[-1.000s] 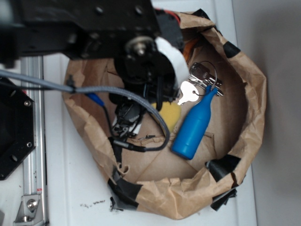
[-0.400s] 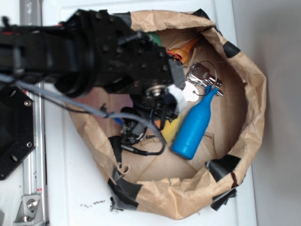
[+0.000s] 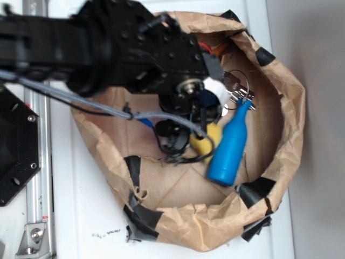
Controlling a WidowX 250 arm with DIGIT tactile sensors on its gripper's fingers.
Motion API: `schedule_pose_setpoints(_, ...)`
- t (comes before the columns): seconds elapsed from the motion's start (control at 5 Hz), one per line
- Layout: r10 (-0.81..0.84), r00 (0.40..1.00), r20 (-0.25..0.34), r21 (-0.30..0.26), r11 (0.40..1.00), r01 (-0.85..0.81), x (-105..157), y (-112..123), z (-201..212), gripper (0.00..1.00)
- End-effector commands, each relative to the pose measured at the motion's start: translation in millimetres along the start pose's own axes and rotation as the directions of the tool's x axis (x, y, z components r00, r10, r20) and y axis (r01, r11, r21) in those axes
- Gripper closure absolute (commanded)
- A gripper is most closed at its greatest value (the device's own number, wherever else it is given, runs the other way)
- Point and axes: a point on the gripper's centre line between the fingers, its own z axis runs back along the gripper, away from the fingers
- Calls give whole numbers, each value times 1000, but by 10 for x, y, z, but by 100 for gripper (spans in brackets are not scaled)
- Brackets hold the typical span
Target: Grab the green sponge.
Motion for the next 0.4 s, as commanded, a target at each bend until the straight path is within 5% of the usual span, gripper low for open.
schedule_pose_setpoints(0.0,113,989,99,69,990,-120,116,-181,869,100)
schedule_pose_setpoints(0.2,183,980,76,63,980,-188,66,-184,1109,100)
